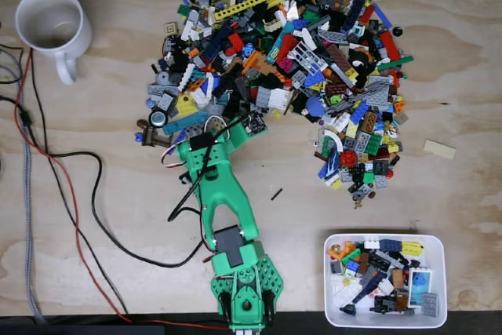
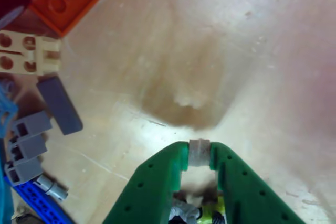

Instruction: Find the closest Lego and put it in the bin.

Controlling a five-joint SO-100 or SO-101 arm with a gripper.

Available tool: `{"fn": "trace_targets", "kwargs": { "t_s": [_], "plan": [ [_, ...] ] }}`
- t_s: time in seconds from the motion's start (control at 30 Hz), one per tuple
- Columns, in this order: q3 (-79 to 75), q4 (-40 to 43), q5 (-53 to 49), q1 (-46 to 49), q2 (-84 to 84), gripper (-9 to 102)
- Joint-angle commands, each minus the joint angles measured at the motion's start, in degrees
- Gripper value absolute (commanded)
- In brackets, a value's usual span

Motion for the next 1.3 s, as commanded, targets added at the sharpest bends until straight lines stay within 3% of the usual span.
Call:
{"fn": "trace_targets", "kwargs": {
  "t_s": [0.0,0.07,0.17,0.43,0.7,0.9,1.27],
  "plan": [
    [-0.3,-0.3,-0.8,0.0,2.2,4],
    [-0.7,1.9,-1.6,0.2,3.0,17],
    [-1.1,8.1,-6.9,-0.7,6.7,23],
    [10.5,12.7,-31.1,-13.9,31.7,26],
    [22.2,8.1,-45.0,-24.1,32.4,26],
    [22.1,1.1,-53.4,-20.7,25.0,26],
    [12.3,4.0,-68.7,-6.5,19.1,28]
  ]
}}
